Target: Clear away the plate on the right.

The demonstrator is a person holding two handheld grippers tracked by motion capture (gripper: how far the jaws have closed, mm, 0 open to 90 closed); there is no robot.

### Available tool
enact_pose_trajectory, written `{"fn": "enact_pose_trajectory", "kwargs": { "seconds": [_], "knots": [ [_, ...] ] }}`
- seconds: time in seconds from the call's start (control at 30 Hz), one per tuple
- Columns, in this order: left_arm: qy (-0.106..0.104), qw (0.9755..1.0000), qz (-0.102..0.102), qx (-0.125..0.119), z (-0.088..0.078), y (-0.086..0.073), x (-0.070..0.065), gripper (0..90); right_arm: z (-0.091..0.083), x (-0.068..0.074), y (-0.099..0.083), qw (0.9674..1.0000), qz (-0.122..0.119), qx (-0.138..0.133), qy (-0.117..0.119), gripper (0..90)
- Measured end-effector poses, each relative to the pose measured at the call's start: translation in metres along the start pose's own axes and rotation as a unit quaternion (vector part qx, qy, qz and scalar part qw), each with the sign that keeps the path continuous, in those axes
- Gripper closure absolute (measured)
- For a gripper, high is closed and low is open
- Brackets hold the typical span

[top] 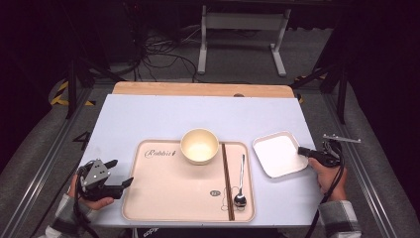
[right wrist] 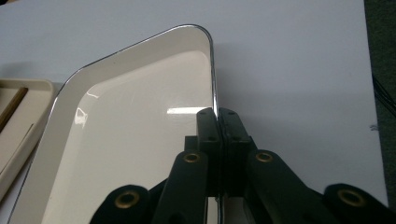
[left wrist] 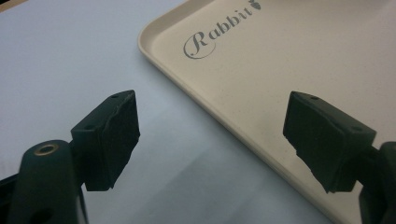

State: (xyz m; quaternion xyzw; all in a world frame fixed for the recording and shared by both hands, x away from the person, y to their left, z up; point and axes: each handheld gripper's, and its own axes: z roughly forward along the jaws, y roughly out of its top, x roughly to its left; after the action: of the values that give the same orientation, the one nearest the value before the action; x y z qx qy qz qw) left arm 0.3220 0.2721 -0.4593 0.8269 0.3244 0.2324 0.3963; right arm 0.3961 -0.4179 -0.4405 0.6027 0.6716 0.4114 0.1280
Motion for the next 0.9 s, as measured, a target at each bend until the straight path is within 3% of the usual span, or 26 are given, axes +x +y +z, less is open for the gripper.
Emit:
{"fn": "enact_pose_trajectory", "kwargs": {
  "seconds": [0.37, 0.53, 0.9],
  "knots": [
    [0.001, 1.0, 0.001, 0.002, 0.0, 0.0, 0.0, 19.4, -0.023, 0.01, 0.008, 0.9976, -0.012, -0.061, 0.03, 89.3],
    [0.002, 1.0, -0.001, 0.002, 0.0, 0.0, 0.0, 19.4, -0.032, 0.026, 0.015, 0.995, -0.038, -0.083, 0.04, 89.3],
    [0.004, 1.0, 0.001, 0.005, 0.0, 0.0, 0.0, 19.4, -0.035, 0.066, 0.025, 0.9881, -0.083, -0.102, 0.08, 89.2]
  ]
}}
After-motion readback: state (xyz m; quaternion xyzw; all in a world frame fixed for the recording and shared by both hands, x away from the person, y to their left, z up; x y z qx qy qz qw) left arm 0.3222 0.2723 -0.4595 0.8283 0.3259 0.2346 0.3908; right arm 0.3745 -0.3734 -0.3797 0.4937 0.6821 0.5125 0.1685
